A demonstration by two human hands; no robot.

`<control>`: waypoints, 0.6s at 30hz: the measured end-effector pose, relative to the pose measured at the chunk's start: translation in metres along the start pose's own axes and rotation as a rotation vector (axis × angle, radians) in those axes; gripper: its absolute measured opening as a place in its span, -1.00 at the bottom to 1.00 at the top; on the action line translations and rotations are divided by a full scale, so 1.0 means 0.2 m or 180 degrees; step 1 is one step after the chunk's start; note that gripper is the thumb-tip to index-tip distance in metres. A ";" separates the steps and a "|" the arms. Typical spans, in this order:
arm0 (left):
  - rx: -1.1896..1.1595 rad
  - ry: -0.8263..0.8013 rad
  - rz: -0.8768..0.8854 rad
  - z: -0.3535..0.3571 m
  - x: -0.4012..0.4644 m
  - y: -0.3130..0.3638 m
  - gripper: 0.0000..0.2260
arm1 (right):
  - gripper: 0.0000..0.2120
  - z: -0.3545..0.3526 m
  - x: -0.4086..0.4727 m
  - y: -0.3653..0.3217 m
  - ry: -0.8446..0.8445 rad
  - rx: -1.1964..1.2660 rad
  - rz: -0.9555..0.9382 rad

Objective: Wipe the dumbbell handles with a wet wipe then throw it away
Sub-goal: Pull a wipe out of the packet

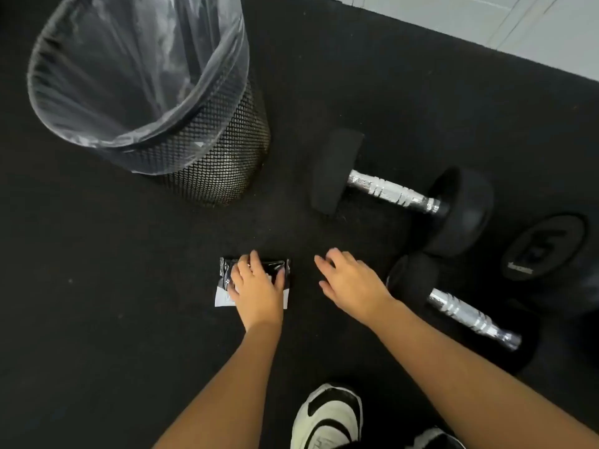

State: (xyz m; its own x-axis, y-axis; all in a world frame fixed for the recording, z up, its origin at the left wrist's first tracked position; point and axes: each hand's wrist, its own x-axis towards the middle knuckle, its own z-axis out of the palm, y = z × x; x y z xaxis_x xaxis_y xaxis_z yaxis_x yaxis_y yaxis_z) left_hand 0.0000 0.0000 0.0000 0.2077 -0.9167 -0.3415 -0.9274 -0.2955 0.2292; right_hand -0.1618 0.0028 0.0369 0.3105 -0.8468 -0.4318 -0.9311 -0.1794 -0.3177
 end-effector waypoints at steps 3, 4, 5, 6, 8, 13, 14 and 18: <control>-0.0349 -0.0198 -0.0254 0.01 0.01 -0.07 -0.52 | -0.56 0.07 0.08 -0.06 -0.0254 0.0578 0.0341; -0.0398 -0.0250 -0.0250 0.02 0.01 -0.10 -0.59 | -0.57 0.09 0.10 -0.09 -0.0301 0.0728 0.0389; -0.0502 -0.0249 -0.0254 0.01 0.02 -0.11 -0.66 | -0.59 0.11 0.14 -0.12 -0.0318 0.0861 0.0413; -0.0648 -0.0210 -0.0297 0.01 0.02 -0.11 -0.69 | -0.61 0.13 0.16 -0.15 -0.0337 0.0977 0.0437; -0.0889 -0.0147 -0.0398 -0.02 0.03 -0.13 -0.73 | -0.64 0.15 0.21 -0.20 -0.0269 0.1186 0.0472; -0.0999 -0.0160 -0.0536 -0.06 0.01 -0.19 -0.73 | -0.60 0.19 0.32 -0.33 -0.0254 0.1424 0.0522; -0.1004 -0.0189 -0.0556 -0.06 0.01 -0.20 -0.74 | -0.60 0.19 0.33 -0.35 -0.0300 0.1401 0.0503; -0.1033 -0.0316 -0.0656 -0.06 0.02 -0.21 -0.75 | -0.70 0.22 0.36 -0.42 -0.0332 0.1191 0.0486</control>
State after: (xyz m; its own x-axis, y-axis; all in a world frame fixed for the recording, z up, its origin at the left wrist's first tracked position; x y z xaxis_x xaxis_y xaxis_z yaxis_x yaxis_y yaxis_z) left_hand 0.0434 0.0064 0.0002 0.3335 -0.8034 -0.4933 -0.7196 -0.5550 0.4174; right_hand -0.0533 -0.0207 -0.0037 0.2099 -0.7908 -0.5749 -0.8400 0.1550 -0.5199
